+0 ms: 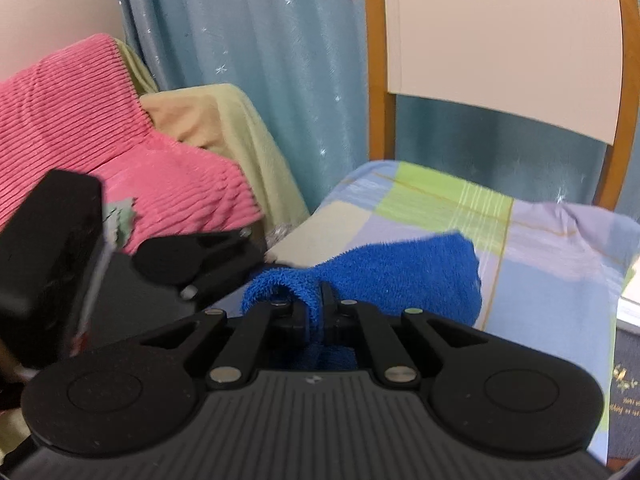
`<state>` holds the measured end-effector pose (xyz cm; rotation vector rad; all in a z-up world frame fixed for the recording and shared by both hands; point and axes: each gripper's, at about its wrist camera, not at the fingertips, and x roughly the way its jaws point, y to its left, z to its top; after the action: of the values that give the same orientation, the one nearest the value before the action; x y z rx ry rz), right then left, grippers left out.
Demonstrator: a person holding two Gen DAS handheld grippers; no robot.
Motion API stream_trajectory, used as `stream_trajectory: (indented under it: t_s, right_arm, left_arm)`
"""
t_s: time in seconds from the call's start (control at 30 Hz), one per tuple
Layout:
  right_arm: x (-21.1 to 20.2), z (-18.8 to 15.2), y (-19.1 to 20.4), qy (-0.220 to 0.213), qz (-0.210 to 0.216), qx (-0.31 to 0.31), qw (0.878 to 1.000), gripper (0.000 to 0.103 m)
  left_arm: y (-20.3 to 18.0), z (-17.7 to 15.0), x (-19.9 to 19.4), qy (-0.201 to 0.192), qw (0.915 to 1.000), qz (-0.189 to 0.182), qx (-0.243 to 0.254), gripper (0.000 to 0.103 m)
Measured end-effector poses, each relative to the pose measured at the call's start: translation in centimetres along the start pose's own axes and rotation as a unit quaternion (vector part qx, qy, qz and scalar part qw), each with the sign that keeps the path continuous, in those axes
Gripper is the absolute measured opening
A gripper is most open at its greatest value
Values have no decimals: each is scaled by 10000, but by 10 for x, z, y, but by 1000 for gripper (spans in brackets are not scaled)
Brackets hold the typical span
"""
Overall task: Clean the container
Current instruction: 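Rub the towel around the lid rim with the right gripper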
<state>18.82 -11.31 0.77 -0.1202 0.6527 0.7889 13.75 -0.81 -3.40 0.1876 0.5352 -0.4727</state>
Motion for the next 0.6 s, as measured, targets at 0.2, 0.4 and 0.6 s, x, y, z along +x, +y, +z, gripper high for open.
stream_trajectory:
  t_s: [0.2,0.4,0.6]
  right_arm:
    - [-13,-4,-14,80,-406,18,9991,2]
    - [-28,-12,0,237,-254,-41,9994,3]
    - [-9,-5,11,102,-23,-3,9999,3]
  left_arm:
    - [1,0,0,-9,10000,-16,5,86]
    - [2,-2,0,-27,10000,-20,12,86]
    - [4,-1,2,-5,10000,-4,11,86]
